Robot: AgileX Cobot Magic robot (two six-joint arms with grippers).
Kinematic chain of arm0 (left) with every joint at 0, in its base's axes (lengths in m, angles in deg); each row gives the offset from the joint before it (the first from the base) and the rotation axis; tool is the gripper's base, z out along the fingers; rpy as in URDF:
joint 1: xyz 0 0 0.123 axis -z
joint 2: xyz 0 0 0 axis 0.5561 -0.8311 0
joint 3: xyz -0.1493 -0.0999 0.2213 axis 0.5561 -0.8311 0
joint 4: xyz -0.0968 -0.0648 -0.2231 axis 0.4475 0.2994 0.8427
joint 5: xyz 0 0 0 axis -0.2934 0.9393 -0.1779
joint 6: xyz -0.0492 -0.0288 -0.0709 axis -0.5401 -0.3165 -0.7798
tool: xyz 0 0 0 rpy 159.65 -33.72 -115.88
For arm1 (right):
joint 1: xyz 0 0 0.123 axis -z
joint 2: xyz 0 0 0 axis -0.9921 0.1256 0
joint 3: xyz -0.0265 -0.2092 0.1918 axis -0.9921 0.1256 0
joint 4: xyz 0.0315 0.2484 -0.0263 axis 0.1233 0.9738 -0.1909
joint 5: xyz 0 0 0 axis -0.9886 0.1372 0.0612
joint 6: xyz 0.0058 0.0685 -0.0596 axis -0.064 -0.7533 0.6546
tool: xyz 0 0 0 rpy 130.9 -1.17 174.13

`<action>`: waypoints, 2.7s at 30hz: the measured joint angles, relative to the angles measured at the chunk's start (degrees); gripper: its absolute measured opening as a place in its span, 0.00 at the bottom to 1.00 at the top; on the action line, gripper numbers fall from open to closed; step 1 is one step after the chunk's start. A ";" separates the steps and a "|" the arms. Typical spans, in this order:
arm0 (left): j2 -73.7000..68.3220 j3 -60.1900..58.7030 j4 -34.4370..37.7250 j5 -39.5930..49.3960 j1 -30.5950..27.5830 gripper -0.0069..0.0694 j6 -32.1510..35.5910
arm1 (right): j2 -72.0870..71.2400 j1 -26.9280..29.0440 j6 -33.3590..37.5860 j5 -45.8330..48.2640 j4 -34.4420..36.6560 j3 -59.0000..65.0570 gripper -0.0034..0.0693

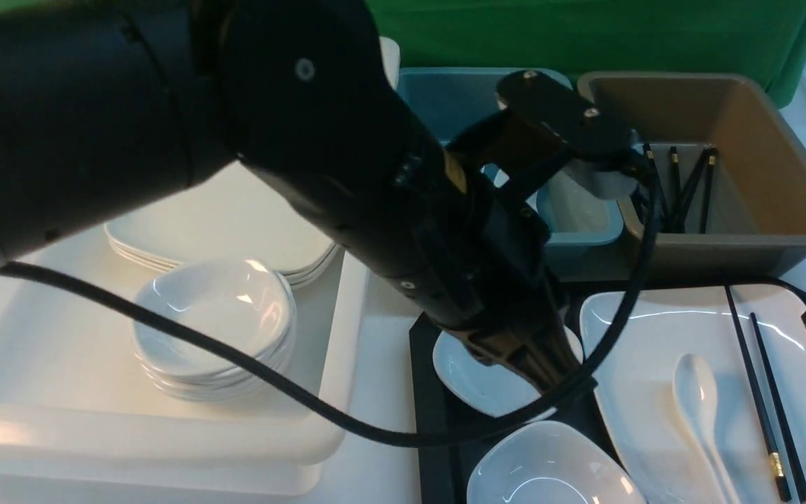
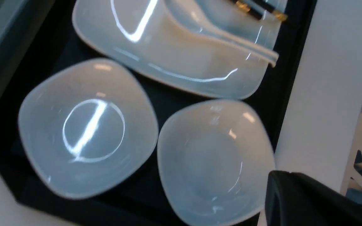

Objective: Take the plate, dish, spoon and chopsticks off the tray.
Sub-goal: Use the right arm to grab a pair of chopsticks from the plate, then use the right arm to put the chopsticks into the small storage box on the right

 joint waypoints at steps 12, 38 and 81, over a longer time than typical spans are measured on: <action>-3.94 0.45 4.49 -13.92 0.14 0.09 5.69 | 12.24 2.28 -0.13 -12.07 2.97 -0.07 0.68; -6.33 0.45 4.44 -14.77 0.14 0.09 6.69 | 24.52 2.33 1.65 -18.23 2.35 -0.80 0.23; -5.65 1.16 5.19 -38.20 -3.60 0.09 -1.91 | 13.19 2.22 11.19 -0.03 15.95 -25.76 0.24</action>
